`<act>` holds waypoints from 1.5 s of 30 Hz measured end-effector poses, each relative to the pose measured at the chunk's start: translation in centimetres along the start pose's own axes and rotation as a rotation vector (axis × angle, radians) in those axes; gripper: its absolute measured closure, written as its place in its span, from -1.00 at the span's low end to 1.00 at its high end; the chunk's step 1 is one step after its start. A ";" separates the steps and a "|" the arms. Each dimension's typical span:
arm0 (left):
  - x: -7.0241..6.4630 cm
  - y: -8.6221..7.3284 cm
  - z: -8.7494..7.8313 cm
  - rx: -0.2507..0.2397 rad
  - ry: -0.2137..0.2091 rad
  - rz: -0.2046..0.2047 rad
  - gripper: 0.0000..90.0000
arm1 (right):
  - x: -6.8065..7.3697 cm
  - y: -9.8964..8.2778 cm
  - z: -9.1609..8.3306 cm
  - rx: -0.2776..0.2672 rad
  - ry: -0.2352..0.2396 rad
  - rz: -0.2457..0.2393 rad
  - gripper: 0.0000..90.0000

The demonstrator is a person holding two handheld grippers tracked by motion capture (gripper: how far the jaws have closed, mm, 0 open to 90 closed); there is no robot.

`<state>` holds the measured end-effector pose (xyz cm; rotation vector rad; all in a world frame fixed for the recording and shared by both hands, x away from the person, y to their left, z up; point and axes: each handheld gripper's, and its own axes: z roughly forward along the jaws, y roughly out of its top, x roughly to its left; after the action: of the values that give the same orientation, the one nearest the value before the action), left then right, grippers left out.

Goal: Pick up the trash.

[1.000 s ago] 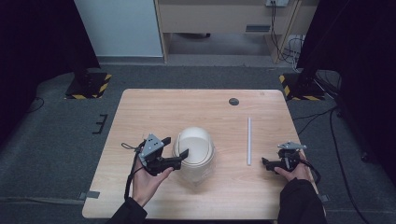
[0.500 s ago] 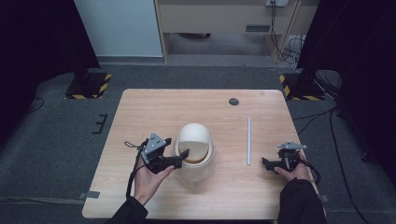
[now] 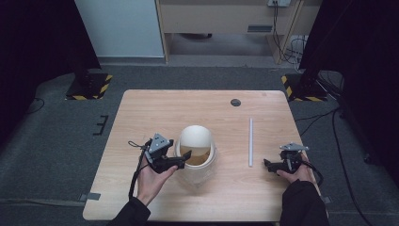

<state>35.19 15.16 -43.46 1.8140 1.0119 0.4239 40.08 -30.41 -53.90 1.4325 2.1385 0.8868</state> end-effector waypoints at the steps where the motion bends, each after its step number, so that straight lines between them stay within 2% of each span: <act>1: 0.0 0.0 0.0 0.001 0.002 0.001 -0.64 | 0.0 0.0 0.0 0.000 -0.001 0.000 -0.99; 7: 0.0 0.1 -0.5 -0.021 0.006 0.003 -0.63 | 0.0 0.0 0.0 0.000 0.000 0.002 -0.98; 12: 0.0 0.4 -2.2 -0.052 0.022 0.031 -0.62 | 0.1 0.0 0.0 -0.001 -0.010 0.011 -0.96; 17: 0.3 0.3 -3.9 -0.078 0.038 0.036 -0.62 | -0.1 0.2 -0.3 0.011 -0.012 0.017 -0.81; 18: 0.5 0.1 -4.6 -0.085 0.044 0.035 -0.63 | -0.2 0.3 -0.5 0.018 -0.014 0.017 -0.71; 19: 0.5 0.1 -4.6 -0.085 0.044 0.035 -0.63 | -0.2 0.3 -0.5 0.018 -0.014 0.017 -0.71; 21: 0.8 -0.2 -5.2 -0.087 0.052 0.036 -0.63 | -0.2 0.5 -0.8 0.040 -0.025 0.027 -0.54; 23: 1.3 -0.6 -5.7 -0.082 0.060 0.033 -0.63 | -0.2 0.6 -0.9 0.043 -0.028 0.035 -0.52; 26: 2.8 -1.9 -6.2 -0.062 0.080 0.009 -0.64 | 0.1 1.3 -1.3 0.032 -0.041 0.048 -0.49; 29: 3.7 -2.9 -6.2 -0.055 0.067 0.006 -0.64 | 0.4 1.7 -1.5 0.014 -0.039 0.049 -0.47; 31: 4.9 -4.6 -6.2 -0.015 0.078 -0.013 -0.64 | 0.9 2.3 -1.7 -0.010 -0.030 0.064 -0.46; 34: 6.2 -5.8 -6.0 0.049 0.106 -0.034 -0.61 | 1.4 3.0 -1.7 -0.016 -0.029 0.058 -0.44; 36: 6.7 -6.2 -5.9 0.069 0.115 -0.039 -0.59 | 1.6 3.2 -1.8 -0.017 -0.025 0.059 -0.43; 37: 7.5 -6.8 -5.4 0.103 0.140 -0.049 -0.59 | 2.0 3.6 -1.8 -0.010 -0.009 0.052 -0.39; 39: 8.2 -7.3 -5.0 0.145 0.163 -0.049 -0.59 | 2.5 4.0 -1.8 -0.008 -0.001 0.031 -0.38; 40: 8.2 -7.3 -5.0 0.145 0.163 -0.049 -0.59 | 2.5 4.0 -1.8 -0.008 -0.001 0.031 -0.38; 41: 8.7 -7.7 -4.6 0.183 0.174 -0.051 -0.59 | 2.9 4.4 -1.8 -0.012 -0.003 0.015 -0.35; 43: 8.9 -7.9 -4.4 0.195 0.178 -0.053 -0.59 | 3.1 4.7 -1.8 -0.018 -0.008 0.011 -0.34; 45: 9.3 -8.3 -3.9 0.233 0.186 -0.062 -0.59 | 3.7 5.2 -1.6 -0.042 -0.018 0.004 -0.27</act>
<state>34.38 26.22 -50.27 1.9698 1.2871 0.4589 41.01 -26.09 -49.07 1.4198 2.0924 0.9112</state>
